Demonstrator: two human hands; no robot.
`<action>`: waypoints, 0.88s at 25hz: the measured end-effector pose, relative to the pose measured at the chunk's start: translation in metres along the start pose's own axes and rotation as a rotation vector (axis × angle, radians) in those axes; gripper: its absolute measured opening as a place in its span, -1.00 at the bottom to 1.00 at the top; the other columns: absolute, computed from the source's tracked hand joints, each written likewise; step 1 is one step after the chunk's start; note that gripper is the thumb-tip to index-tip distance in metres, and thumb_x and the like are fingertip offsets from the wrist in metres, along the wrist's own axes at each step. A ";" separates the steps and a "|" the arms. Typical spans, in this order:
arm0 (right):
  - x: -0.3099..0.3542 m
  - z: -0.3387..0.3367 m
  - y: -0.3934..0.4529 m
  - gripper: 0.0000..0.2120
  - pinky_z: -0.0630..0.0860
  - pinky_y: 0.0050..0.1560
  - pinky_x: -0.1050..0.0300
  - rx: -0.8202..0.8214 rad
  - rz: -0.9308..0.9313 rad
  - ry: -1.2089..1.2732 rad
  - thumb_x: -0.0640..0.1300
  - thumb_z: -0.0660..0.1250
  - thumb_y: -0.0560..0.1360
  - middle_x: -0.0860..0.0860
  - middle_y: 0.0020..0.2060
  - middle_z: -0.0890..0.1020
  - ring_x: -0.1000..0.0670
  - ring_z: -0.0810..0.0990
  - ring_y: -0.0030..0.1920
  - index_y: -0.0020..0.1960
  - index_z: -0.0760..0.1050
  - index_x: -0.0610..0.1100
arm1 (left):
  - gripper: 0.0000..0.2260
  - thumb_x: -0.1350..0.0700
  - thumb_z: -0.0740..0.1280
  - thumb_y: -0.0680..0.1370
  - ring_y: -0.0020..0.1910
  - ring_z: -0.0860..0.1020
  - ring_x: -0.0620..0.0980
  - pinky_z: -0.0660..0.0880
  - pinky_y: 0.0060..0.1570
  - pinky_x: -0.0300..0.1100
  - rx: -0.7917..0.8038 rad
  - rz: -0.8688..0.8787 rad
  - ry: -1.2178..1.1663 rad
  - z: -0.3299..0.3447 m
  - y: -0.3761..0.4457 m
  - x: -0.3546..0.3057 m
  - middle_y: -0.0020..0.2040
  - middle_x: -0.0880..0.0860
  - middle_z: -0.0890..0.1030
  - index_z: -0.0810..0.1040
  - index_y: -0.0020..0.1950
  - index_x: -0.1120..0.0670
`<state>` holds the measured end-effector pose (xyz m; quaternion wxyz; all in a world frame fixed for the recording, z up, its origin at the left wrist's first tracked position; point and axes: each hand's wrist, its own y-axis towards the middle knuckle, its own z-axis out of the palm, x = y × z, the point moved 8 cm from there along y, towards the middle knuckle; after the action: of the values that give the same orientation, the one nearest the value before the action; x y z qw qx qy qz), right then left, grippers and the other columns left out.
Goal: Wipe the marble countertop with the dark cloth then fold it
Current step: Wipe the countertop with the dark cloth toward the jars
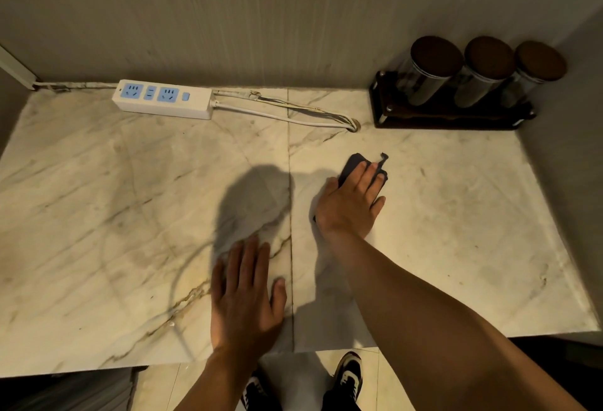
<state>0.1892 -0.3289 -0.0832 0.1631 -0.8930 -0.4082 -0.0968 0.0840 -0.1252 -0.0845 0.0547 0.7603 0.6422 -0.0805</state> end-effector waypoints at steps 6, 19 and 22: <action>-0.022 0.000 -0.030 -0.40 -0.16 0.50 -0.11 0.005 0.005 0.000 0.06 -0.11 0.62 -0.04 0.56 -0.19 -0.06 -0.27 0.52 0.55 -0.25 -0.14 | -0.47 -0.12 0.09 0.56 0.48 0.24 0.16 0.15 0.42 0.18 0.039 -0.010 0.016 0.004 -0.001 0.002 0.48 0.17 0.35 0.30 0.47 0.10; -0.074 0.003 -0.112 -0.37 -0.16 0.50 -0.11 -0.051 -0.119 0.026 0.10 -0.21 0.57 -0.09 0.56 -0.09 -0.08 -0.21 0.54 0.55 -0.18 -0.17 | -0.46 -0.15 0.00 0.59 0.53 0.12 0.14 0.06 0.46 0.20 0.030 0.016 -0.001 0.006 -0.003 0.000 0.51 0.16 0.27 0.21 0.50 0.09; -0.084 0.004 -0.130 -0.37 -0.12 0.50 -0.13 -0.050 -0.152 0.011 0.10 -0.20 0.57 -0.12 0.55 -0.03 -0.10 -0.14 0.54 0.55 -0.12 -0.19 | -0.45 -0.15 -0.03 0.59 0.54 0.09 0.12 0.00 0.48 0.19 0.028 0.011 -0.018 0.007 -0.002 -0.001 0.53 0.14 0.24 0.18 0.52 0.08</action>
<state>0.0363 -0.3065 -0.0846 0.1355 -0.8625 -0.4715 -0.1240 0.0812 -0.1266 -0.0907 0.0502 0.7639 0.6362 -0.0961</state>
